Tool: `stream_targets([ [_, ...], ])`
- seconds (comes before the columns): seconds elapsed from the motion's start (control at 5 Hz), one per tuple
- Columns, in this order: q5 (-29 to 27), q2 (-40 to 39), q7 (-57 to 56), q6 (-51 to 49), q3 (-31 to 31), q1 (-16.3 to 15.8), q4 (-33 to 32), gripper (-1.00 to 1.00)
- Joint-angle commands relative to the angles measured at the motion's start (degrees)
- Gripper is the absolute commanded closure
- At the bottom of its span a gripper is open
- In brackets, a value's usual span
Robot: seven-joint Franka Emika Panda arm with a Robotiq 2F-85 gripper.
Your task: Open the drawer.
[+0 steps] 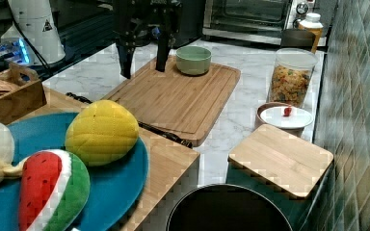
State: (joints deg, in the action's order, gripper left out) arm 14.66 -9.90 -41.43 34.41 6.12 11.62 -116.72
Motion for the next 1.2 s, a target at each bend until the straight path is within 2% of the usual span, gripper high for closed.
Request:
stream_targets([
  [0.2, 3.90, -1.80, -6.81, 10.39, 3.33, 3.92, -1.86, -1.00],
  [1.0, -1.93, -3.53, -4.13, 16.18, 0.35, 6.35, -8.30, -1.00],
  [1.2, -1.61, -3.92, -3.64, 15.93, -0.08, 6.68, -8.17, -1.00],
])
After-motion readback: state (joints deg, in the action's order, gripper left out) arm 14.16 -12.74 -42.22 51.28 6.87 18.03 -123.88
